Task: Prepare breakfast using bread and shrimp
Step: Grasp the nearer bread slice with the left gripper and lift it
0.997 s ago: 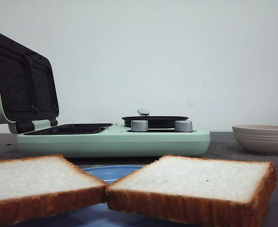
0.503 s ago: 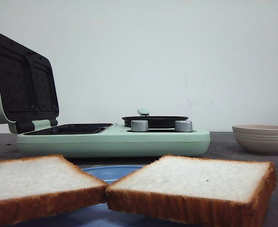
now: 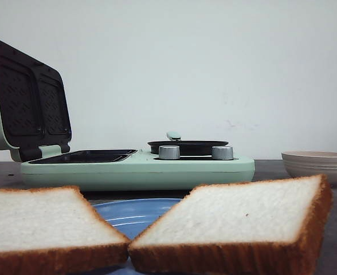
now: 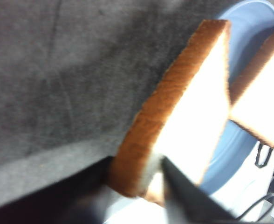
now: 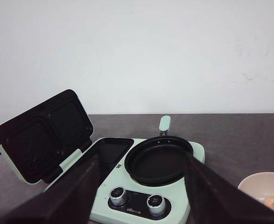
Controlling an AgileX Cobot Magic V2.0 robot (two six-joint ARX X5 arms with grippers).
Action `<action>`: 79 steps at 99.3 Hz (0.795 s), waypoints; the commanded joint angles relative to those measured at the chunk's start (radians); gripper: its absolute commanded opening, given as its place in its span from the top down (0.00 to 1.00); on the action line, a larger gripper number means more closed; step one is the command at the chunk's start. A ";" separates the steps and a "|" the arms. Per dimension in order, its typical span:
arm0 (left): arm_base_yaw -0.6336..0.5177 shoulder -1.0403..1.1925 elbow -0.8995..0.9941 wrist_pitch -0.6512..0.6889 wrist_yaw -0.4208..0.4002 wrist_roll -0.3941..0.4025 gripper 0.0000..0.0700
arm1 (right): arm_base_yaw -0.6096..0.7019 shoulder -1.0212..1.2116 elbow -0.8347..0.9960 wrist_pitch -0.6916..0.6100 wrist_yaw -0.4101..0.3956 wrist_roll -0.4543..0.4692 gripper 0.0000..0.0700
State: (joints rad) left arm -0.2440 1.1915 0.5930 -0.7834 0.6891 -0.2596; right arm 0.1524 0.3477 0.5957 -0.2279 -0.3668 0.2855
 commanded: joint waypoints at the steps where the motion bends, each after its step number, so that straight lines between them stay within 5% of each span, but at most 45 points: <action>1: -0.005 0.011 0.006 -0.002 -0.008 0.013 1.00 | 0.005 0.001 0.011 0.006 0.000 -0.005 0.49; 49: -0.006 -0.127 0.093 0.001 0.102 0.026 1.00 | 0.012 0.001 0.011 -0.013 0.000 -0.005 0.49; 79: -0.034 -0.239 0.264 0.163 0.086 -0.133 1.00 | 0.017 0.001 0.011 -0.012 0.000 -0.005 0.49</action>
State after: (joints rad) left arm -0.2680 0.9501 0.8162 -0.6857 0.7822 -0.3176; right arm 0.1646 0.3477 0.5957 -0.2485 -0.3668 0.2855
